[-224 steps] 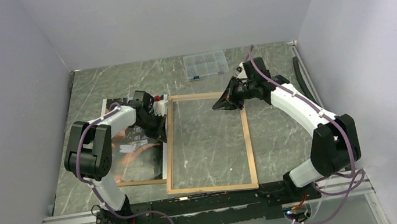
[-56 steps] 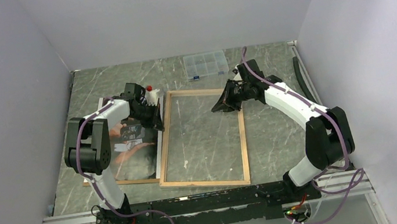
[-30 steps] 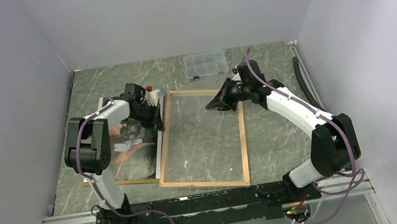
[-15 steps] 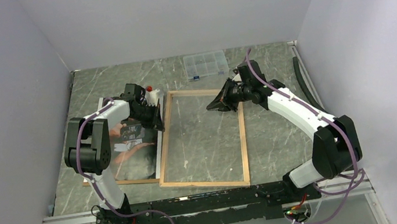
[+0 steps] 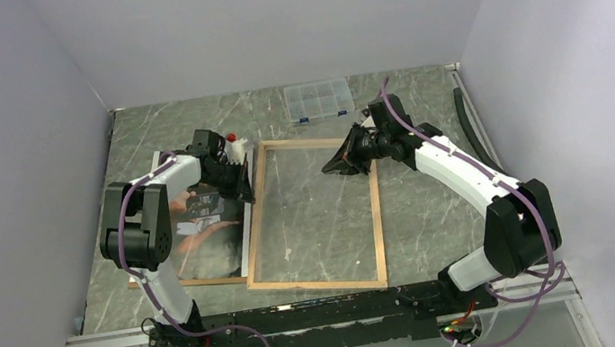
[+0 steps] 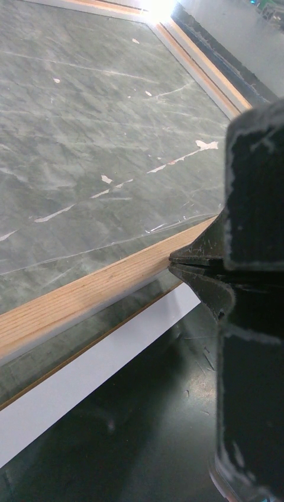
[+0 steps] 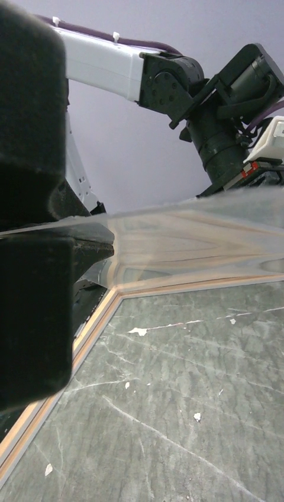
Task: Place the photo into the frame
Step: Place the photo frame item in the photo frame.
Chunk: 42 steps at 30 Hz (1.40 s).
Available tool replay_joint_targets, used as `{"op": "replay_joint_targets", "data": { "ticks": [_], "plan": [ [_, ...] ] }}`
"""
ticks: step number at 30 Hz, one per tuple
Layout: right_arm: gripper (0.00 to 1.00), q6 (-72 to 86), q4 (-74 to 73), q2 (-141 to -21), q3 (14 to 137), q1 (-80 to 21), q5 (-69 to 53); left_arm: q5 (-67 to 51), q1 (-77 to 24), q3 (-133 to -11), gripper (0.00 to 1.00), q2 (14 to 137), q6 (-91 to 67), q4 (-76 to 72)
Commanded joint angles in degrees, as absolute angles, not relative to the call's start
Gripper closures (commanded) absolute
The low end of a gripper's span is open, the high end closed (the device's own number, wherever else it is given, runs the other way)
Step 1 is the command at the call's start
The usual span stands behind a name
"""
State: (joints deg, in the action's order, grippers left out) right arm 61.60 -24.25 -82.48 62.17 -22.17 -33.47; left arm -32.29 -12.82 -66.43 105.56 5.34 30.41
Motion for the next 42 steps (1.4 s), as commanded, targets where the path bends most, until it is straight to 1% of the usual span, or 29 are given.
{"op": "replay_joint_targets", "data": {
  "ticks": [1,5,10,16,28,35,42],
  "plan": [
    [1.0,60.54,-27.42,-79.99,63.31,-23.03,-36.39,-32.17,-13.54,-64.16,0.97,105.83,6.5,32.16],
    [1.0,59.14,-27.5,-80.82,63.52,-23.07,-36.61,-32.14,-13.54,-64.2,0.97,105.66,6.37,32.06],
    [1.0,56.48,-26.45,-84.97,65.22,-22.95,-38.94,-32.24,-13.54,-64.53,0.97,105.9,6.33,32.31],
    [1.0,53.96,-27.62,-87.65,67.13,-22.56,-38.57,-32.3,-13.54,-64.26,0.97,105.69,6.76,32.34],
    [1.0,48.11,-30.78,-87.8,67.78,-20.83,-36.42,-32.59,-13.54,-64.22,0.97,106.1,6.92,32.26],
    [1.0,48.82,-28.95,-87.59,67.24,-21.25,-36.05,-32.5,-13.54,-64.08,0.97,106.0,7.04,32.41],
    [1.0,51.53,-25.87,-87.14,66.98,-24.6,-35.25,-32.6,-13.54,-63.98,0.97,106.14,7.21,32.41]
  ]
}}
